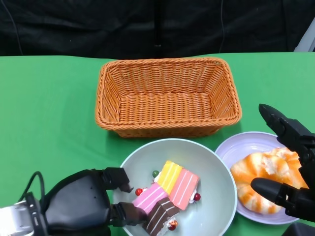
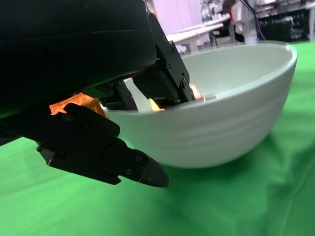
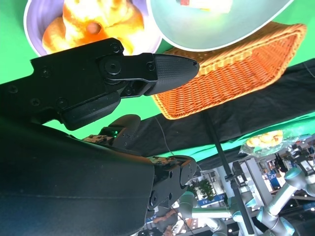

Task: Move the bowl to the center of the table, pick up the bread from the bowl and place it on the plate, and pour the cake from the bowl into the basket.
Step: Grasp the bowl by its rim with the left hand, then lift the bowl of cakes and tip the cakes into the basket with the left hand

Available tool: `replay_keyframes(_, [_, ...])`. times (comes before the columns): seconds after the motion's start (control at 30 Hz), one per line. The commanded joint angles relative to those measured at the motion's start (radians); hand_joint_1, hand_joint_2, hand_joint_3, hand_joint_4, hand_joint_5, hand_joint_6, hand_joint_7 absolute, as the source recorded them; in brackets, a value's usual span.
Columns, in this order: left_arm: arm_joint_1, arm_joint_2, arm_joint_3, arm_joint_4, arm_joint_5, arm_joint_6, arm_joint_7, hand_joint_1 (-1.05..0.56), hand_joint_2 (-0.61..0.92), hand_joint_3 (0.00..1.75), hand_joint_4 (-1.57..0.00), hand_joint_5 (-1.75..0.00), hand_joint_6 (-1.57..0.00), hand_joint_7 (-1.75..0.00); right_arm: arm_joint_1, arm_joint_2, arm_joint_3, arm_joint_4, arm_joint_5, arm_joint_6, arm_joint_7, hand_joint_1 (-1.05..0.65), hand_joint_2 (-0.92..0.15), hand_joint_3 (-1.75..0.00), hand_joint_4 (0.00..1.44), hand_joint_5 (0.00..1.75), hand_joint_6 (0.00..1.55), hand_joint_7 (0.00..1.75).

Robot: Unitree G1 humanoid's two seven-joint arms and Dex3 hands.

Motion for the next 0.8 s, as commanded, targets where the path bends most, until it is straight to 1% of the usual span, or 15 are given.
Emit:
replay_keyframes(0.03, [-0.058,0.02,-0.079,0.069,0.057,0.04,0.063,-0.4,0.89,0.0,-0.48,-0.92,-0.87,-0.09,0.011,0.016,-0.012,-0.023,0.016,0.005,0.006,-0.7,-0.92,-0.42,0.4,0.38,0.17,0.05])
replay_keyframes(0.2, [-0.119,0.014,-0.176,0.139,0.082,0.08,0.165,-0.39,0.89,0.0,-0.5,-0.92,-0.9,-0.08,0.013,0.03,-0.016,-0.026,0.034,-0.005,0.002,-0.69,-0.92,-0.41,0.4,0.4,0.18,0.06])
replay_keyframes(0.27, [-0.16,-0.01,-0.227,0.191,0.102,0.091,0.237,-0.37,0.82,0.0,-0.69,-1.08,-1.11,-0.16,0.013,0.037,-0.019,-0.027,0.054,-0.011,-0.003,-0.66,-0.92,-0.38,0.43,0.43,0.22,0.09])
replay_keyframes(0.3, [-0.177,-0.019,-0.254,0.204,0.128,0.109,0.309,-0.38,0.82,0.0,-0.74,-1.21,-1.16,-0.18,0.015,0.045,-0.022,-0.025,0.076,-0.022,-0.015,-0.65,-0.92,-0.38,0.45,0.44,0.23,0.09])
replay_keyframes(0.33, [-0.187,-0.021,-0.275,0.21,0.146,0.126,0.362,-0.39,0.82,0.0,-0.76,-1.47,-1.22,-0.25,0.016,0.05,-0.025,-0.023,0.091,-0.03,-0.023,-0.64,-0.92,-0.37,0.47,0.47,0.25,0.11])
replay_keyframes(0.37, [-0.197,-0.021,-0.295,0.217,0.159,0.14,0.404,-0.4,0.82,0.01,-0.77,-1.63,-1.25,-0.29,0.018,0.053,-0.028,-0.021,0.102,-0.037,-0.028,-0.63,-0.92,-0.36,0.49,0.48,0.26,0.11])
replay_keyframes(0.4, [-0.206,-0.023,-0.313,0.217,0.173,0.154,0.466,-0.4,0.82,0.01,-0.77,-1.67,-1.26,-0.3,0.023,0.064,-0.035,-0.02,0.129,-0.052,-0.044,-0.63,-0.92,-0.36,0.49,0.48,0.26,0.12])
replay_keyframes(0.43, [-0.213,-0.022,-0.328,0.218,0.181,0.164,0.508,-0.37,0.85,0.01,-0.88,-1.72,-1.09,-0.82,0.027,0.07,-0.039,-0.02,0.146,-0.063,-0.055,-0.6,-0.92,-0.35,0.5,0.55,0.26,0.13])
replay_keyframes(0.47, [-0.219,-0.022,-0.342,0.22,0.186,0.173,0.539,-0.35,0.86,0.01,-0.92,-1.73,-0.97,-1.12,0.03,0.074,-0.043,-0.019,0.16,-0.072,-0.063,-0.59,-0.92,-0.35,0.49,0.58,0.26,0.14])
replay_keyframes(0.53, [-0.229,-0.018,-0.365,0.229,0.188,0.188,0.572,-0.35,0.87,0.01,-0.94,-1.74,-0.9,-1.28,0.033,0.075,-0.047,-0.016,0.171,-0.082,-0.07,-0.58,-0.92,-0.35,0.49,0.61,0.26,0.15])
replay_keyframes(0.63, [-0.223,0.016,-0.364,0.18,0.164,0.186,0.588,-0.34,0.87,0.0,-0.95,-1.75,-0.88,-1.34,0.04,0.088,-0.053,-0.013,0.205,-0.104,-0.092,-0.58,-0.92,-0.35,0.48,0.62,0.26,0.16])
replay_keyframes(0.67, [-0.212,0.04,-0.351,0.136,0.147,0.177,0.586,-0.32,0.88,0.01,-0.93,-1.75,-0.83,-1.44,0.045,0.098,-0.057,-0.012,0.228,-0.117,-0.106,-0.57,-0.92,-0.38,0.44,0.74,0.23,0.2])
replay_keyframes(0.7, [-0.204,0.057,-0.342,0.105,0.134,0.172,0.583,-0.3,0.89,0.01,-0.91,-1.75,-0.79,-1.52,0.048,0.105,-0.06,-0.01,0.244,-0.128,-0.116,-0.57,-0.92,-0.4,0.35,0.92,0.13,0.39])
replay_keyframes(0.73, [-0.195,0.075,-0.334,0.074,0.127,0.17,0.587,-0.3,0.89,0.01,-0.91,-1.75,-0.78,-1.54,0.054,0.11,-0.061,-0.009,0.254,-0.138,-0.126,-0.56,-0.92,-0.4,0.31,0.99,0.07,0.52])
replay_keyframes(0.8, [-0.187,0.091,-0.33,0.048,0.12,0.171,0.589,-0.29,0.88,0.0,-0.9,-1.75,-0.76,-1.56,0.06,0.111,-0.063,-0.007,0.26,-0.15,-0.134,-0.56,-0.92,-0.43,0.29,1.05,0.01,0.62])
